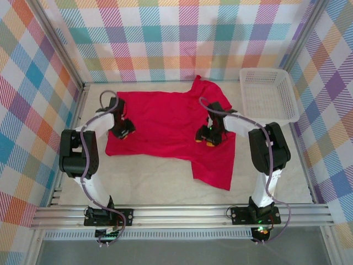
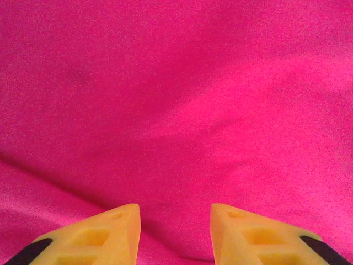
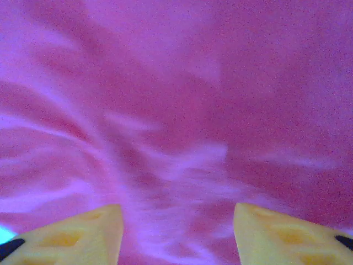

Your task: Fold the inside-out t-shirt

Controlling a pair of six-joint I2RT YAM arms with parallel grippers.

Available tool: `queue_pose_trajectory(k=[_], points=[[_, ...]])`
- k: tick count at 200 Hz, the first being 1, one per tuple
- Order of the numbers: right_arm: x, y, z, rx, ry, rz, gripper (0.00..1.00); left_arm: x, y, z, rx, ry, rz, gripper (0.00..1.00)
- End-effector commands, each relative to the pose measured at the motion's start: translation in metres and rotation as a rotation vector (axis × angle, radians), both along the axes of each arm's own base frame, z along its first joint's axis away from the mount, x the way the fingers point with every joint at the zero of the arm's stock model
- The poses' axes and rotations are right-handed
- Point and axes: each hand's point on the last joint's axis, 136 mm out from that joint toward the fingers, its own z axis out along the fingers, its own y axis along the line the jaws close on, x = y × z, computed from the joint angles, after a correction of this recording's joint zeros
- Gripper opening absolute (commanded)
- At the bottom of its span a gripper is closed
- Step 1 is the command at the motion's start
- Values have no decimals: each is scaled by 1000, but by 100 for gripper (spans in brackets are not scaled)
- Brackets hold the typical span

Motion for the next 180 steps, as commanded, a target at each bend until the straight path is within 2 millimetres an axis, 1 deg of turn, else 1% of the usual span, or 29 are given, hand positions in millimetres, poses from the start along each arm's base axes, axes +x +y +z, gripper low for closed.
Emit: queue_pose_trajectory(k=[1,21,32,45,58,65,74,85,100,113,116,117,125,134,140,141,144,148,149,150,154,165,166,167,171,180], points=[[-22,-8,-19,-1,38,-65,51,-17,18,-22,-61,38,113,38],[-58,-17,-34,-48,100,-76,48,-38,34,-34,-75,80,174,37],[-77,-23,-39,-84,125,-74,47,-51,44,-37,-69,107,207,37],[-95,-32,-41,-123,145,-83,46,-65,55,-35,-54,121,236,36],[-106,-38,-39,-133,147,-99,45,-76,68,-25,-15,115,264,36],[-106,-42,-34,-143,134,-105,45,-78,71,-17,5,100,268,36],[-101,-43,-23,-151,105,-103,45,-76,72,-3,13,67,267,36],[-83,-40,0,-154,38,-90,46,-69,69,16,14,17,252,36],[-47,-26,34,-119,-86,-64,50,-51,57,45,45,-51,193,37],[-10,-10,57,-93,-191,-32,53,-22,33,67,50,-121,101,37],[-4,-9,60,-93,-204,-29,53,-15,28,71,50,-131,80,37],[2,-7,62,-91,-217,-29,53,-13,26,72,52,-135,73,37],[27,0,71,-98,-269,-15,53,6,13,78,58,-148,24,37],[55,6,78,-110,-312,-9,52,27,3,78,70,-140,-13,36],[73,8,82,-117,-337,-14,51,41,-1,76,83,-134,-25,35],[75,8,79,-121,-333,-14,51,43,-1,76,86,-133,-26,35],[85,10,83,-118,-350,-16,50,49,-2,74,92,-128,-29,35],[94,11,81,-124,-357,-19,50,58,-4,70,94,-124,-34,34],[100,10,80,-126,-359,-23,50,60,-4,70,96,-123,-35,34],[100,10,80,-126,-359,-23,50,61,-4,67,97,-118,-35,34],[112,11,79,-128,-367,-33,50,70,-4,68,100,-122,-34,34],[143,9,75,-127,-380,-67,47,90,-3,56,115,-99,-36,33],[144,8,71,-132,-373,-70,47,92,-3,55,116,-97,-36,33],[147,7,73,-131,-378,-74,47,94,-3,54,118,-94,-35,33],[156,6,66,-132,-367,-90,47,101,-2,52,126,-89,-34,33],[176,1,57,-128,-350,-130,46,116,-1,44,128,-80,-33,32]])
